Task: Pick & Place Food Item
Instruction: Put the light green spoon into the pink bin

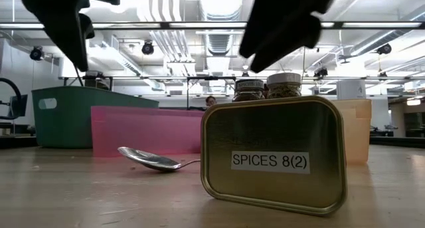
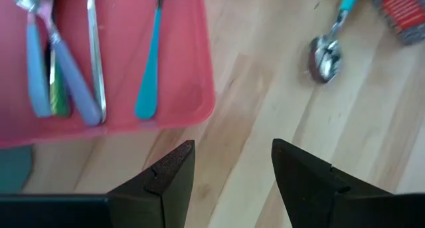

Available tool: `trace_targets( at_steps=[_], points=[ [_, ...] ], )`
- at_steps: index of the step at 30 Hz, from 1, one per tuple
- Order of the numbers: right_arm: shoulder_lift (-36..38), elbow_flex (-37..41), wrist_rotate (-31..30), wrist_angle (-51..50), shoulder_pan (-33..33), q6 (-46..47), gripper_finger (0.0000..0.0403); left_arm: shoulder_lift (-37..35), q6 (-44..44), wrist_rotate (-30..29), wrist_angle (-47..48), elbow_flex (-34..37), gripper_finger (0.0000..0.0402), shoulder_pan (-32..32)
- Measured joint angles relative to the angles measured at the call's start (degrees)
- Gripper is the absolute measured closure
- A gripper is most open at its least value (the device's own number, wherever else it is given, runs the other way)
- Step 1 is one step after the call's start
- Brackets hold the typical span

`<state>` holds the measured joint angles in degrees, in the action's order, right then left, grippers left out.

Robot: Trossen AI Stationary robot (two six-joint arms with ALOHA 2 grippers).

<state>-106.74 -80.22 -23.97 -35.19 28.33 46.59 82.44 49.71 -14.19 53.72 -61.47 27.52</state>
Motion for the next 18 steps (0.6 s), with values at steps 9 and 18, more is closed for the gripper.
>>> trace_targets(
  at_steps=[9,18],
  points=[
    [-0.15,-0.01,0.52,3.24,-2.98,-8.09,0.0175,-1.31,1.35,-0.71,3.45,0.02,0.0199,3.16],
    [-8.3,-4.84,6.66,3.68,-3.57,-16.33,0.0175,-6.01,6.82,-7.75,3.55,0.0,0.0199,7.16]
  ],
)
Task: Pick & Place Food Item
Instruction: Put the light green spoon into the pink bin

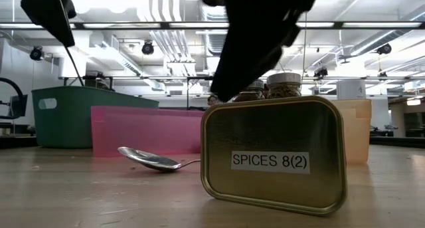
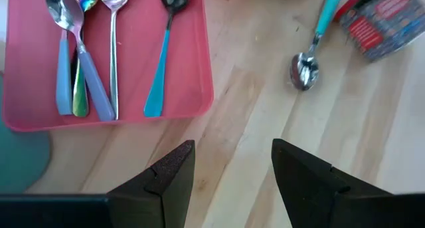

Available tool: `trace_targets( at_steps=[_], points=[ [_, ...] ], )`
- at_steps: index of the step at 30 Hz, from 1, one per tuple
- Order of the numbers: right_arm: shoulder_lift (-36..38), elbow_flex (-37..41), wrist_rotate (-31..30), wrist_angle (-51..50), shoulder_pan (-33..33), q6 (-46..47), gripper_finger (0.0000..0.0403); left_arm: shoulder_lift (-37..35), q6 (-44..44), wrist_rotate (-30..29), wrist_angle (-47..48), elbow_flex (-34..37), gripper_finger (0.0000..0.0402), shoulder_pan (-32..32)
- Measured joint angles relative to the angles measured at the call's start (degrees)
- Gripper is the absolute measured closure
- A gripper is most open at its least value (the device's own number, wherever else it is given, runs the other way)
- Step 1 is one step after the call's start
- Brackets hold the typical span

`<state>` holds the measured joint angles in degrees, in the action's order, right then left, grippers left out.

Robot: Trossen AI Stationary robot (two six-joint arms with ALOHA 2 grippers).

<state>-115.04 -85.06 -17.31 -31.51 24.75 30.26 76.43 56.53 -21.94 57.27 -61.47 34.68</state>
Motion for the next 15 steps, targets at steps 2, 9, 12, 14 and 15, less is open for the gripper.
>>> trace_targets(
  at_steps=[2,9,12,14,15],
  points=[
    [-3.0,-3.69,1.39,-2.2,-0.41,-1.65,0.0175,-0.92,0.46,-0.31,-0.04,0.0,0.0199,0.3],
    [-13.54,-19.95,2.67,-19.16,-1.69,-3.77,0.0175,-3.88,0.51,-0.85,0.37,0.0,0.0199,0.99],
    [-17.45,-25.8,4.9,-24.95,-1.96,-4.75,0.0175,-5.13,-0.11,-1.07,0.97,0.0,0.0199,1.32],
    [-19.93,-28.96,7.32,-27.33,-1.98,-5.61,0.0175,-5.68,-0.57,-1.22,1.35,0.0,0.0199,1.61],
    [-21.02,-30.47,8.14,-28.29,-1.95,-6.12,0.0175,-6.04,-0.74,-1.25,1.5,0.0,0.0199,1.71]
  ],
)
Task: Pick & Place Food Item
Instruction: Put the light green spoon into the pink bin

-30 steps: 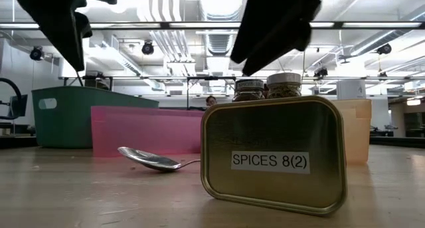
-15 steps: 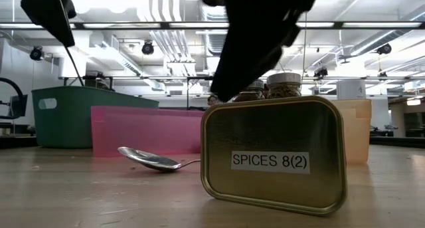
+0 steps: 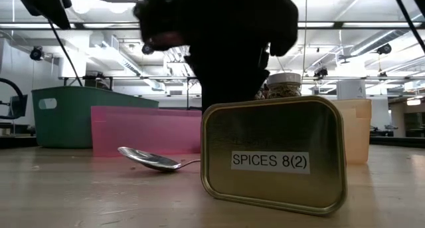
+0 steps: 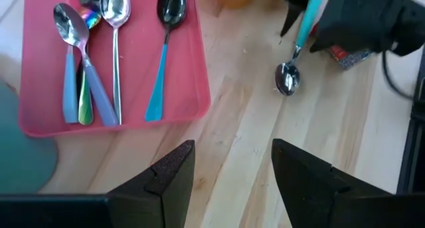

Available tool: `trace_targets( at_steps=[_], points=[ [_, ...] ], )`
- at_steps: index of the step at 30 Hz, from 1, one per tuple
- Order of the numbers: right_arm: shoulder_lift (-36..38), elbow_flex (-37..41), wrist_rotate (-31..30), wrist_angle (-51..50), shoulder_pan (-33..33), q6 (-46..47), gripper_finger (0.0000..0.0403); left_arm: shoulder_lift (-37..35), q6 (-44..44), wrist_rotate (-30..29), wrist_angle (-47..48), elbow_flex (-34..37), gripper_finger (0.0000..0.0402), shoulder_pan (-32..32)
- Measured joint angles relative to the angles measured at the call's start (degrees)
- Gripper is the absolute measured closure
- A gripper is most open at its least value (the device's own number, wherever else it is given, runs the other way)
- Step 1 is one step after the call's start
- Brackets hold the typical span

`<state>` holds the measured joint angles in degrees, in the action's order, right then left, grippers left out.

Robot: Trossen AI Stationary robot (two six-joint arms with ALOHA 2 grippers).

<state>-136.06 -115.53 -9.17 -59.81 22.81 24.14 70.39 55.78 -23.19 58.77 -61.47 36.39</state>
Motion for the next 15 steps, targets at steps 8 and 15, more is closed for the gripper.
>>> trace_targets(
  at_steps=[8,15],
  points=[
    [-4.05,-5.43,1.75,-3.2,-0.01,-0.9,0.0187,-1.79,-0.89,-0.36,1.23,0.0,0.0199,0.57],
    [-4.69,-4.42,3.69,-2.79,-0.4,-0.75,0.0299,-1.84,-0.89,-0.23,1.54,0.0,0.0199,1.6]
  ],
)
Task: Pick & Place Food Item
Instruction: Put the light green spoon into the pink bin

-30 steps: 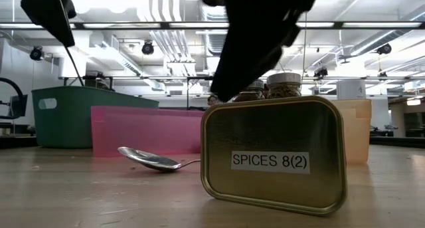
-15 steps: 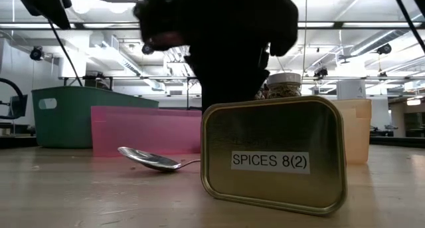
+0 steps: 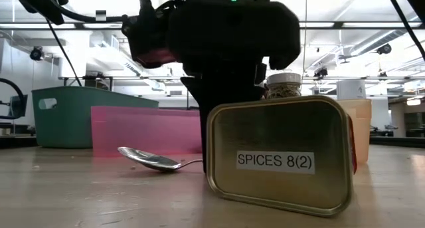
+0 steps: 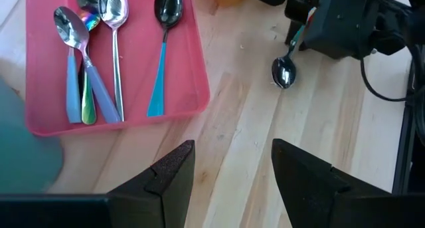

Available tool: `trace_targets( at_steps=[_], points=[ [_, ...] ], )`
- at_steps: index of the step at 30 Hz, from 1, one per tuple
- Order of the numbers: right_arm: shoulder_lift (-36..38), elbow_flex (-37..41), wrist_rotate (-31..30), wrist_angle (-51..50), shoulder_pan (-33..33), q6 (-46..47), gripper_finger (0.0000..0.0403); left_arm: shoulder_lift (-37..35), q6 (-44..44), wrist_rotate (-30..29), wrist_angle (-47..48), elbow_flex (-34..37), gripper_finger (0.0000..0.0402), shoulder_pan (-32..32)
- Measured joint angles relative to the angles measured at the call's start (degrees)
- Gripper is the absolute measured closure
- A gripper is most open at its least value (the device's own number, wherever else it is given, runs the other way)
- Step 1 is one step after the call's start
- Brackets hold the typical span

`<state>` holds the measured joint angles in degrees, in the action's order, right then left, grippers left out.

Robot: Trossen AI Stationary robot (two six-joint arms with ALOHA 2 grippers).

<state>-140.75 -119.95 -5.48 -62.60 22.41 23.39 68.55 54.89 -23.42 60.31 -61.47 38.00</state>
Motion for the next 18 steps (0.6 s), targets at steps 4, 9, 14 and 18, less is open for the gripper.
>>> trace_targets(
  at_steps=[4,9,14,18],
  points=[
    [0.04,0.1,0.23,0.19,-0.01,0.44,0.0373,0.0,0.06,0.02,-0.02,0.0,0.0199,0.25],
    [0.02,-0.86,-0.73,-0.54,-0.08,1.89,0.0377,0.0,0.32,0.02,0.0,0.0,0.0199,0.33],
    [1.22,-1.79,-5.82,-0.87,0.24,2.97,0.0377,0.0,0.44,0.02,0.0,0.0,0.0199,0.31],
    [4.02,-2.66,-10.55,-0.78,1.19,4.94,0.0377,0.0,0.44,-0.02,0.0,0.0,0.0199,0.33]
  ],
)
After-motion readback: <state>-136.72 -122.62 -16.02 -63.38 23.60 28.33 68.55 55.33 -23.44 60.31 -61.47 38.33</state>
